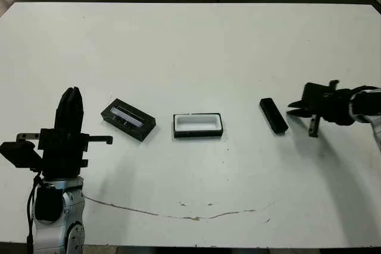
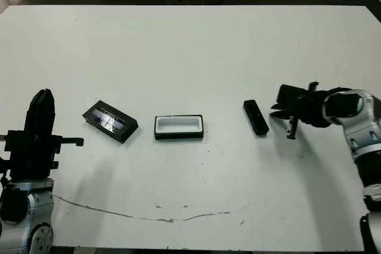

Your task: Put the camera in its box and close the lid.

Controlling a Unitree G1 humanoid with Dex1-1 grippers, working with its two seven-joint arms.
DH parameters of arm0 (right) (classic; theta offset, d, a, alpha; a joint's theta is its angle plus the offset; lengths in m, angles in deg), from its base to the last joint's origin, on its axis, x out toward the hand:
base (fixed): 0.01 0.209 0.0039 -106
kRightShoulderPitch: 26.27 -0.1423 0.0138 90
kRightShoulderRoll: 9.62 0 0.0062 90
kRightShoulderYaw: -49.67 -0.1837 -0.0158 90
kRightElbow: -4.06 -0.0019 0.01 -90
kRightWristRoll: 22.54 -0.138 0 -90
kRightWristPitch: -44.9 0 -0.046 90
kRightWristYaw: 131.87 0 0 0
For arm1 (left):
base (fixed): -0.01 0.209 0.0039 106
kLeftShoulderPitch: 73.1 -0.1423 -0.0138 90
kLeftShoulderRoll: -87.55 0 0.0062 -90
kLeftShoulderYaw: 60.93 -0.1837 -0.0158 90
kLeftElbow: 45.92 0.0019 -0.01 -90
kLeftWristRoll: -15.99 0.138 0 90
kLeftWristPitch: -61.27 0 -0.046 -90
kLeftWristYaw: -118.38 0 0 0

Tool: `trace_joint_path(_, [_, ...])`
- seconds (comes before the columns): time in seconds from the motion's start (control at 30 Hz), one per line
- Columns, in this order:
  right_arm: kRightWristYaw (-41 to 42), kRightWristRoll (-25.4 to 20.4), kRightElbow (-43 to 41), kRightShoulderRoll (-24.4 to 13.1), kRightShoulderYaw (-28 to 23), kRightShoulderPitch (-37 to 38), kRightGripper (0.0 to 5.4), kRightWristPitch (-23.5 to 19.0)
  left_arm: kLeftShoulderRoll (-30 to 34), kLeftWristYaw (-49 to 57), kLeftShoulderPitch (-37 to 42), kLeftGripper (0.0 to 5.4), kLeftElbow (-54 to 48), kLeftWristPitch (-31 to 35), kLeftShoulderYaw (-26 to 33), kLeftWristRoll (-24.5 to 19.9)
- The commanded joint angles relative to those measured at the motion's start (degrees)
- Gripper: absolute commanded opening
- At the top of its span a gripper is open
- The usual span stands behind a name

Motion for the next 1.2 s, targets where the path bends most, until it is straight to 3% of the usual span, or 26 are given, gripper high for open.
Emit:
trace_joint_path(0.03, [-0.9, -1.1, -5.6, -2.2, -2.6, 2.6, 0.0, -4.1, -0.1, 0.6, -1.0, 0.01, 0.1, 1.5, 0.0, 0.2])
trace_joint_path(0.17, [-2.6, -2.7, -17.5, -3.6, -6.8, 6.8, 0.0, -8.6, 0.0, 0.5, -1.0, 0.01, -0.1, 2.0, 0.0, -0.1])
trace_joint_path(0.27, [-5.0, -9.5, -28.1, -1.3, -13.6, 11.9, 0.0, -11.1, 0.1, 0.1, -1.0, 0.01, 0.2, 1.5, 0.1, -0.1])
trace_joint_path(0.37, [-13.7, -20.9, -37.9, 8.3, -22.7, 17.8, 0.0, -18.9, 0.3, -0.7, -0.7, 0.01, 1.2, 0.2, 0.3, 0.1])
trace_joint_path(0.43, [-19.9, -26.7, -42.8, 15.3, -26.4, 21.2, 0.0, -19.1, 0.0, -0.5, -0.7, 0.01, 1.1, 0.4, 0.2, 0.0])
trace_joint_path(0.53, [-28.1, -30.0, -49.7, 21.4, -27.7, 25.2, 0.0, -21.8, -0.2, -0.3, -0.7, 0.01, 0.9, 0.5, 0.0, 0.3])
trace_joint_path(0.7, [-39.0, -28.2, -61.2, 24.3, -25.5, 31.0, 0.0, -32.0, -0.1, -0.2, -0.7, 0.01, 0.9, 0.5, 0.0, 0.5])
trace_joint_path(0.87, [-45.3, -24.3, -67.0, 24.8, -21.0, 33.9, 0.12, -40.0, -0.1, -0.1, -0.9, 0.0, 0.5, 1.2, 0.0, 0.3])
trace_joint_path(1.03, [-48.1, -19.6, -69.6, 23.5, -15.9, 35.1, 1.02, -45.0, 0.1, -0.1, -0.9, 0.0, 0.2, 1.9, 0.2, -0.3])
trace_joint_path(1.2, [-48.2, -16.6, -69.1, 23.3, -13.6, 35.9, 2.13, -44.3, 0.0, -0.1, -0.9, 0.0, 0.0, 2.3, 0.3, -0.8])
